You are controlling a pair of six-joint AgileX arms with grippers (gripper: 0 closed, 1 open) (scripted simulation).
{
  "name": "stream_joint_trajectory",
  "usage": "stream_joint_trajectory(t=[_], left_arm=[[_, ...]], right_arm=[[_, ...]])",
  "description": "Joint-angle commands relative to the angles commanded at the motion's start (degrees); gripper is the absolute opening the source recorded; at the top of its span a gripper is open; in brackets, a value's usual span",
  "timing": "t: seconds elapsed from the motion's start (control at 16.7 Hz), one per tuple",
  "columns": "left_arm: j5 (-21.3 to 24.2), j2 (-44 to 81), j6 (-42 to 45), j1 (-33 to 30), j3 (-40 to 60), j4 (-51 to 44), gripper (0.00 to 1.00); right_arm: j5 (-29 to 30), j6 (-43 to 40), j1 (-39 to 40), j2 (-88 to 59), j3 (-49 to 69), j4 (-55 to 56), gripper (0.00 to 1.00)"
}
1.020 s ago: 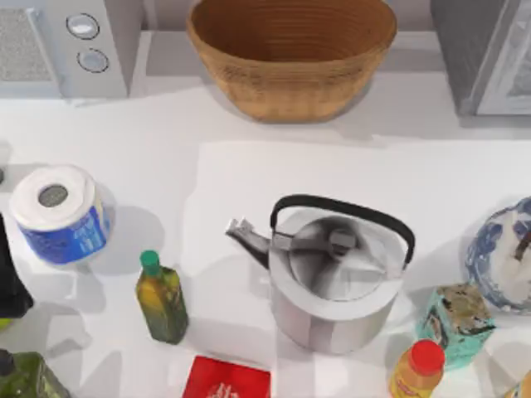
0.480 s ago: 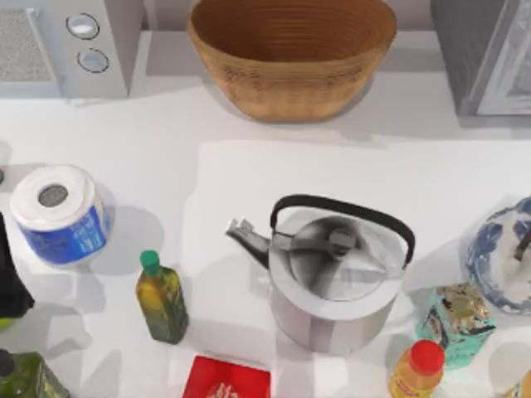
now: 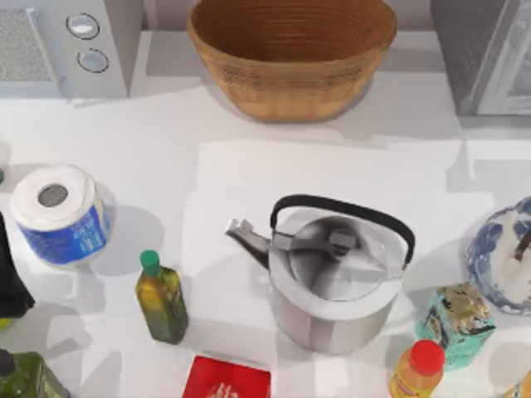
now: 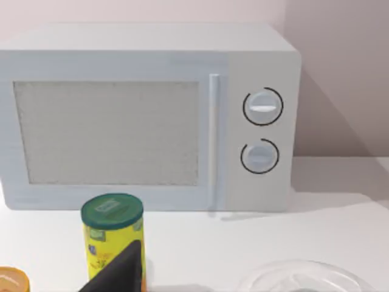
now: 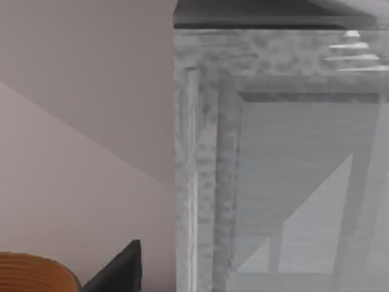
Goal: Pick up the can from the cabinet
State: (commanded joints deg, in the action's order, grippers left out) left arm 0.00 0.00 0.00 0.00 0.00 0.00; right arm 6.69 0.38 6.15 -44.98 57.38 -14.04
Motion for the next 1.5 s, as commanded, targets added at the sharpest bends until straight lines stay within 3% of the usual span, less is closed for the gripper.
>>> stream_joint_trajectory(t=[0.36,0.6,1.08,1.5], left_arm=[[0.0,0.0,0.0,0.0,0.0,0.0,1.0],[0.0,0.0,0.0,0.0,0.0,0.0,1.0],[0.0,0.0,0.0,0.0,0.0,0.0,1.0],[0.0,0.0,0.0,0.0,0.0,0.0,1.0]], right_arm=[[3.26,0.26,2.91,-21.17,28.99,-6.86,1.0],[4.37,0.47,4.16,-29.35,40.23,-9.38,1.0],[4.48,0.51,4.14,-30.98,42.25,-9.59,1.0],[2.37,0.48,1.47,-37.62,40.7,-1.03,1.0]])
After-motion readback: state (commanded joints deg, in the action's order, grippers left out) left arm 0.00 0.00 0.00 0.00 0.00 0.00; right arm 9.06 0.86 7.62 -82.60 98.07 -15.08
